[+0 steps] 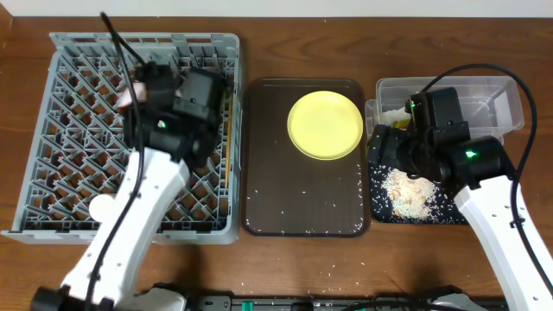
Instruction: Sort waste into correct bins and load items into the dishwasher
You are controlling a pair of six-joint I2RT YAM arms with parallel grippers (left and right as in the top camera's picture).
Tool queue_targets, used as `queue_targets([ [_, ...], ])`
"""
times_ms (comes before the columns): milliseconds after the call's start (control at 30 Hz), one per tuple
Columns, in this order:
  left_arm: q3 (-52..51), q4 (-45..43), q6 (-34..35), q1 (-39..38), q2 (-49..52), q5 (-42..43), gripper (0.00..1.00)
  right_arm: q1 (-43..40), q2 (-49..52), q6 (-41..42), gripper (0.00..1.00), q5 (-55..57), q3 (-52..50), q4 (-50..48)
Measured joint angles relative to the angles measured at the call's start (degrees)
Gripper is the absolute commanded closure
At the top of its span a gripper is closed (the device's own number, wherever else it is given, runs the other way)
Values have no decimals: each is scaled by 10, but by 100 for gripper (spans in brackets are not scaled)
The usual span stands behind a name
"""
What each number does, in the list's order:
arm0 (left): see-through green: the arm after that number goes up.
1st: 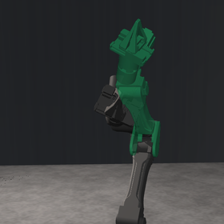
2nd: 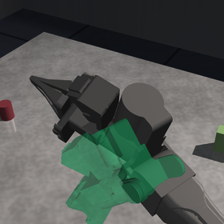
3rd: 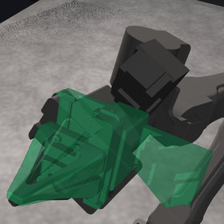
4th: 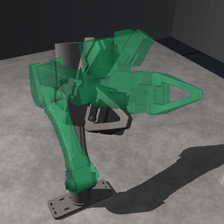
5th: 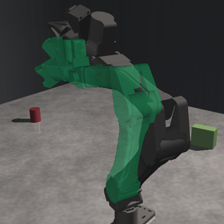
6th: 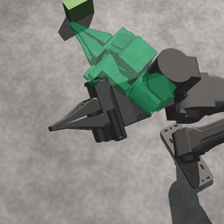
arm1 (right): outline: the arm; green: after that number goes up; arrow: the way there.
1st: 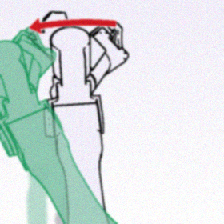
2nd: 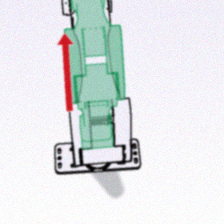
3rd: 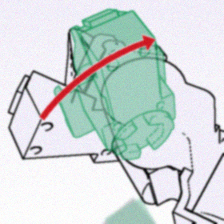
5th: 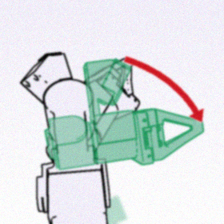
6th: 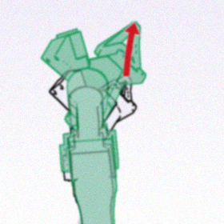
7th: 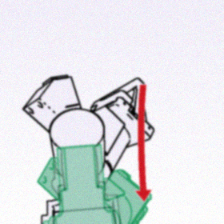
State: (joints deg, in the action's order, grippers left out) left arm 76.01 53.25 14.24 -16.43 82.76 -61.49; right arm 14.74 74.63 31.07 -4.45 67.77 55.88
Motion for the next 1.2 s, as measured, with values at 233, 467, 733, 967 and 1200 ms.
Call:
queue_targets([
  [233,0,-10,-12,103,133,-59,93,0,0,0,10,0,0,-3],
  [467,0,-10,-10,91,208,-67,93,0,0,0,10,1,0,-7],
  [733,0,-5,-5,79,223,-79,92,0,0,0,11,1,0,-7],
  [967,0,41,7,51,223,-64,67,0,0,0,11,1,0,-7],
  [1200,0,136,57,36,229,-31,41,0,0,0,10,2,0,-7],
])
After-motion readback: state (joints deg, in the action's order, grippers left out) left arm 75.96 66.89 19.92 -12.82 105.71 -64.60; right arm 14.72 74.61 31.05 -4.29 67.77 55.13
